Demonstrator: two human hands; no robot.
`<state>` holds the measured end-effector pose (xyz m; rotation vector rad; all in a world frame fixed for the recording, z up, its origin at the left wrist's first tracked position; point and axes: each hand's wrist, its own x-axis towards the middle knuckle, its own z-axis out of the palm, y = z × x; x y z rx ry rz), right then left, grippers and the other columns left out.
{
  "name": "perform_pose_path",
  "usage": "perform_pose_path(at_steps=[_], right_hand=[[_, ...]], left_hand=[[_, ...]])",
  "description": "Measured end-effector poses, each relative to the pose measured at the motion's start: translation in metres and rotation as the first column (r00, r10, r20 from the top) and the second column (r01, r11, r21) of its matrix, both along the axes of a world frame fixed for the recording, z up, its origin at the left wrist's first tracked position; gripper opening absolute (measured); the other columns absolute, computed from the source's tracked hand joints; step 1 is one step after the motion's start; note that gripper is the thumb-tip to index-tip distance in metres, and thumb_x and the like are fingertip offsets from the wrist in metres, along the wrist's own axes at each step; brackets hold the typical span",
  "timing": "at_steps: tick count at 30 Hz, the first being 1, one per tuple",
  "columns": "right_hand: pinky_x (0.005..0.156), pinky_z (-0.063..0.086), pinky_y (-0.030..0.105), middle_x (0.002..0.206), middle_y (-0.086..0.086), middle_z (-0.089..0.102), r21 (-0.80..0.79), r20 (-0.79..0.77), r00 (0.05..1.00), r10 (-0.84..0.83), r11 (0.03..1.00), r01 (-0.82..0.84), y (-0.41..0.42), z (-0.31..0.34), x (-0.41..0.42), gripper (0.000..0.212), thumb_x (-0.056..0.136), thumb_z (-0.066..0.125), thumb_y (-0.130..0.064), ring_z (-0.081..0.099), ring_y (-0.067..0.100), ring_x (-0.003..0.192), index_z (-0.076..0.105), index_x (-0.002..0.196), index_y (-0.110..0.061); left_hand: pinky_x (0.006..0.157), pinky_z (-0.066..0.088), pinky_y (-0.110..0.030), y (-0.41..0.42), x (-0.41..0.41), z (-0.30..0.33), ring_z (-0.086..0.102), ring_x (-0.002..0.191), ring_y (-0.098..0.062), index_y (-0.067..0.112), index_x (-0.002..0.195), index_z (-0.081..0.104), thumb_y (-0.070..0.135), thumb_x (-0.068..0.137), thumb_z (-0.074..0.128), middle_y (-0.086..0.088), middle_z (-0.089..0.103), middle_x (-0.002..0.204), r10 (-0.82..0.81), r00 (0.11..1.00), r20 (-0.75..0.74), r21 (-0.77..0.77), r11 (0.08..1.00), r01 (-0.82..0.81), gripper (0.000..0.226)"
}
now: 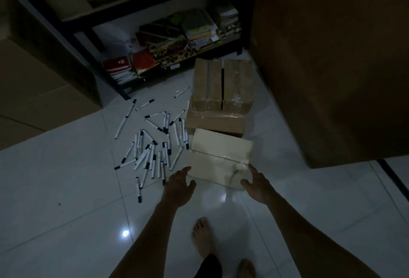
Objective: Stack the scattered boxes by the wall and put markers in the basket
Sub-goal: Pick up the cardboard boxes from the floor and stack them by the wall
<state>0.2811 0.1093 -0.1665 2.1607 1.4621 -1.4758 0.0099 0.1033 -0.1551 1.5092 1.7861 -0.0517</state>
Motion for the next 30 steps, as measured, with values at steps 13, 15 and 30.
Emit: perform_pose_path(at_steps=[13, 15, 30], right_hand=[[0.111, 0.033, 0.047, 0.163, 0.007, 0.011, 0.464, -0.031, 0.955, -0.294, 0.842, 0.274, 0.078, -0.273, 0.020, 0.069, 0.098, 0.043, -0.053, 0.029, 0.033, 0.143, 0.008, 0.156, -0.039], [0.107, 0.038, 0.048, 0.161, 0.006, 0.014, 0.543, -0.097, 0.958, -0.269, 0.793, 0.277, 0.078, -0.301, 0.020, 0.069, 0.098, 0.041, -0.055, 0.035, 0.034, 0.140, 0.003, 0.155, -0.044], [0.113, 0.032, 0.040, 0.160, 0.000, 0.026, 0.687, -0.152, 0.986, 0.067, 0.724, 0.057, 0.114, -0.341, 0.013, 0.066, 0.091, 0.038, -0.071, 0.032, 0.024, 0.143, 0.002, 0.145, -0.064]], left_hand=[[0.113, 0.031, -0.037, 0.117, 0.005, -0.263, 0.030, 0.144, -0.028, 0.018, 0.155, 0.020, 0.042, 0.096, 0.053, -0.009, 0.017, 0.162, -0.086, 0.996, -0.038, 0.364, 0.927, 0.094, 0.071], [0.117, 0.024, -0.035, 0.110, 0.011, -0.296, 0.020, 0.148, -0.028, 0.020, 0.156, 0.013, 0.046, 0.098, 0.048, -0.009, 0.005, 0.164, -0.107, 0.992, -0.064, 0.398, 0.909, 0.124, 0.073], [0.111, 0.035, -0.046, 0.025, 0.016, -0.346, 0.034, 0.140, -0.037, 0.016, 0.152, 0.033, 0.056, 0.096, 0.029, -0.014, 0.021, 0.161, 0.228, 0.957, -0.179, 0.613, 0.787, -0.073, 0.069]])
